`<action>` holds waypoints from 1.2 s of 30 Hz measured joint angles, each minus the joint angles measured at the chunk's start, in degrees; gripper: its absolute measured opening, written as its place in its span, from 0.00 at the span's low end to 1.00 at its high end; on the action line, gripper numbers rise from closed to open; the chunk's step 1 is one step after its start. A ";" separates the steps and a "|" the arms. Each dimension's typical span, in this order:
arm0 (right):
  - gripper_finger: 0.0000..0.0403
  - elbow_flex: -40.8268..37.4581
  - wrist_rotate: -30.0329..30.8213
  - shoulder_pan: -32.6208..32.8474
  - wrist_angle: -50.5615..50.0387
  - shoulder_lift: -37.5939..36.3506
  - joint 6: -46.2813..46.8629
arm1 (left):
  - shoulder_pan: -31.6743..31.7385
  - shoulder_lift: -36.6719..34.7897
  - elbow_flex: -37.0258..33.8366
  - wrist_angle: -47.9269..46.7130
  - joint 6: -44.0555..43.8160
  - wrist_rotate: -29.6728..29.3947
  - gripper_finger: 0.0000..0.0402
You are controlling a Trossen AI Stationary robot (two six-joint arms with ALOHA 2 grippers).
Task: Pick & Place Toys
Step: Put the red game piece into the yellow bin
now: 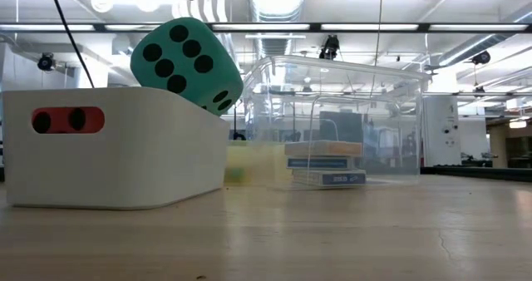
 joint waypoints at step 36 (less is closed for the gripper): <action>0.89 -0.04 -0.48 0.13 -11.49 0.00 22.14 | 3.20 -9.24 0.06 -15.93 2.91 1.08 0.30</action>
